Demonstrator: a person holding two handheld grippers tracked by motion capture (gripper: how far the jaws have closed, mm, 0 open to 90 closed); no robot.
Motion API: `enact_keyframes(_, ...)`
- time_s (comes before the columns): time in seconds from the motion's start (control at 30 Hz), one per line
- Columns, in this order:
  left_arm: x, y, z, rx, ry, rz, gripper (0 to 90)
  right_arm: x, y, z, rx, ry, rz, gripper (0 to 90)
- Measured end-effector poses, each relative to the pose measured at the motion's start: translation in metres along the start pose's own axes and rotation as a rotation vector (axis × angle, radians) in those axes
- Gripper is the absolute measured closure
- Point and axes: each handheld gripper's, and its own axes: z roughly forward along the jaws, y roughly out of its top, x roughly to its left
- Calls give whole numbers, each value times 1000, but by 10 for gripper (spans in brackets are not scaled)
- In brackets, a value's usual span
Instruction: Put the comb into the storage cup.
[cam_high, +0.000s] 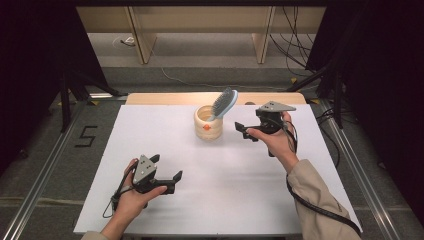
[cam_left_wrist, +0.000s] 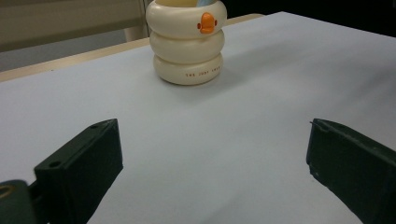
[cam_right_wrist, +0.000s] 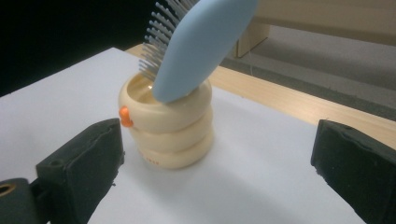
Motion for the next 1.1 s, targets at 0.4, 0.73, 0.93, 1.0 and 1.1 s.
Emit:
enact_keyframes(0.4, 1, 0, 0, 1, 6, 5, 31, 3, -19, -23, 21, 11, -34, 34)
enact_keyframes(0.73, 1, -1, 0, 4, 7, 6, 31, 7, -31, -33, 18, 47, -19, 37)
enact_keyframes(0.93, 1, -1, 0, 6, 4, 7, 31, 10, -38, -37, 17, 64, -18, 37)
enact_keyframes(1.0, 1, -1, 0, 5, 5, 8, 31, 11, -40, -38, 16, 65, -24, 37)
enact_keyframes(1.1, 1, 0, -1, 3, 6, 8, 31, 11, -43, -40, 20, 72, -23, 37)
